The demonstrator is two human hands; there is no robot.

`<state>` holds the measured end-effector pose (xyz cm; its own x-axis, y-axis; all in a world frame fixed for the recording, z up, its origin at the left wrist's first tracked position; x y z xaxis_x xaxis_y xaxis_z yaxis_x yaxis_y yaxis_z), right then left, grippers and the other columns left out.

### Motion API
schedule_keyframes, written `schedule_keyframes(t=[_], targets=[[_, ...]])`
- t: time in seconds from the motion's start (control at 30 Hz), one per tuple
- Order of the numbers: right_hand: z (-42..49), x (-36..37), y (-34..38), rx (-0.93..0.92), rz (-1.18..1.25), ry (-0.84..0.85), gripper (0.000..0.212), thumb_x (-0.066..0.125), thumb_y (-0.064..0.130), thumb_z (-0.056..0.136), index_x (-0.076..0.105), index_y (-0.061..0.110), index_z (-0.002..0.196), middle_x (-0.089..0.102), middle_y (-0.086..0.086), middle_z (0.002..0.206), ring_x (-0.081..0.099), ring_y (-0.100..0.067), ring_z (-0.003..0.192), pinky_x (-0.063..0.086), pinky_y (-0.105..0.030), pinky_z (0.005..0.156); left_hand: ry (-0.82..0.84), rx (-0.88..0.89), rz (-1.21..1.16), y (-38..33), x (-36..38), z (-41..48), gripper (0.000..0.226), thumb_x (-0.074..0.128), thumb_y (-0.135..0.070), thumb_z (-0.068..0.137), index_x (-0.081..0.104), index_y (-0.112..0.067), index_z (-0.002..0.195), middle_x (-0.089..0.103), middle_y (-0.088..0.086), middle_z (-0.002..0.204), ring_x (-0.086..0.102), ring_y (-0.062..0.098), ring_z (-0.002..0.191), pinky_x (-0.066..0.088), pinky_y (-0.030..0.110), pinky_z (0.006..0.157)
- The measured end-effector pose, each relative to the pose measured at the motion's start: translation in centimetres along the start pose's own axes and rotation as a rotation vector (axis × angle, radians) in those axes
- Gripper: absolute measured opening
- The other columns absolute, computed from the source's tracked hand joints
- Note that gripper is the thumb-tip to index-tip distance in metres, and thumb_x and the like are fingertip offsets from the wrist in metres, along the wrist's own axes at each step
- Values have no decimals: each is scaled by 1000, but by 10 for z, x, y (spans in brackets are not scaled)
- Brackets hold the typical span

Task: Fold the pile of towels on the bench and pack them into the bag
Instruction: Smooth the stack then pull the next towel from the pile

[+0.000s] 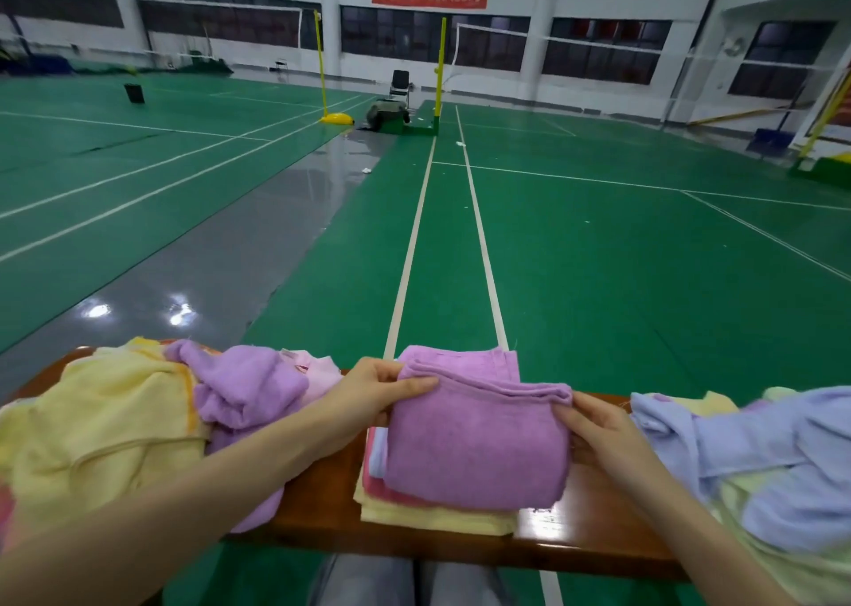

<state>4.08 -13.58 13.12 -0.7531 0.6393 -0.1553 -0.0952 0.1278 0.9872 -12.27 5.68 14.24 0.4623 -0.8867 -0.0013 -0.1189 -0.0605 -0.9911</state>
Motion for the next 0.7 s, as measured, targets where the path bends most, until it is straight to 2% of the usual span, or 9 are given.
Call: schedule_keyframes(t=[0.1,0.13,0.2,0.27,0.37,0.43,0.5,0.6,0.7], targets=[[31,-1,-17,49,-72,-16,19,50,14,94,69,17,94,70,1,79,64,-8,67,49,-22,62,-86,-17,9,9,-1,22,18,61,-14,88,64,2,80,56,-4,52,49,0,42,36,10,39],[42,0,-19,45,-95,-24,18,51,13,94,68,15,93,67,2,75,60,-7,64,47,-20,60,-125,-13,17,12,-3,30,19,61,-15,88,63,3,82,55,-5,51,48,0,41,36,10,38],[63,5,-19,14,-148,-60,17,52,11,94,67,15,88,65,2,74,56,-7,64,44,-17,56,-199,9,40,19,-8,47,24,61,-18,89,66,5,89,61,0,62,54,7,55,42,12,46],[84,11,-17,-37,-209,-99,17,52,11,94,68,12,89,65,-1,77,54,-7,67,43,-18,58,-284,50,119,27,-14,66,26,56,-20,93,67,3,95,65,9,79,57,14,72,49,20,61],[113,23,-21,-71,-300,-161,21,52,14,94,67,1,91,68,-14,85,54,-16,74,42,-30,67,-407,88,282,37,-21,90,25,49,-20,96,66,-2,94,67,16,91,58,23,85,49,39,80],[125,30,-30,-47,-345,-216,23,50,17,95,65,1,90,67,-13,85,54,-19,76,42,-31,66,-462,85,384,42,-24,103,20,48,-20,96,59,-11,82,63,5,81,55,22,81,46,32,72],[131,35,-38,-27,-397,-265,24,47,21,97,62,6,86,62,-6,79,52,-20,74,37,-26,58,-519,57,511,47,-26,112,29,48,-22,96,45,-16,68,51,-3,69,47,20,75,37,29,62],[133,40,-48,-10,-549,-330,22,45,27,98,57,13,86,56,-3,89,52,-19,80,35,-29,60,-551,21,644,58,-29,124,37,48,-26,96,33,-24,62,49,5,73,49,30,82,38,36,71],[132,40,-56,3,-681,-384,23,43,31,98,56,13,91,48,2,97,47,-16,86,34,-29,67,-523,7,598,68,-28,133,35,45,-26,97,36,-24,64,55,14,82,51,31,83,40,37,74]])
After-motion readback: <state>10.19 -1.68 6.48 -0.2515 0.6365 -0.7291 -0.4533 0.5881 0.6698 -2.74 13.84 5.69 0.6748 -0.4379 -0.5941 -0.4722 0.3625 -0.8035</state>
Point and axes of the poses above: each hand's wrist, its own z-axis towards the middle knuckle, its own x-axis out of the palm, y = z × x, the point moved 2 cm from there along z, towards the middle knuckle
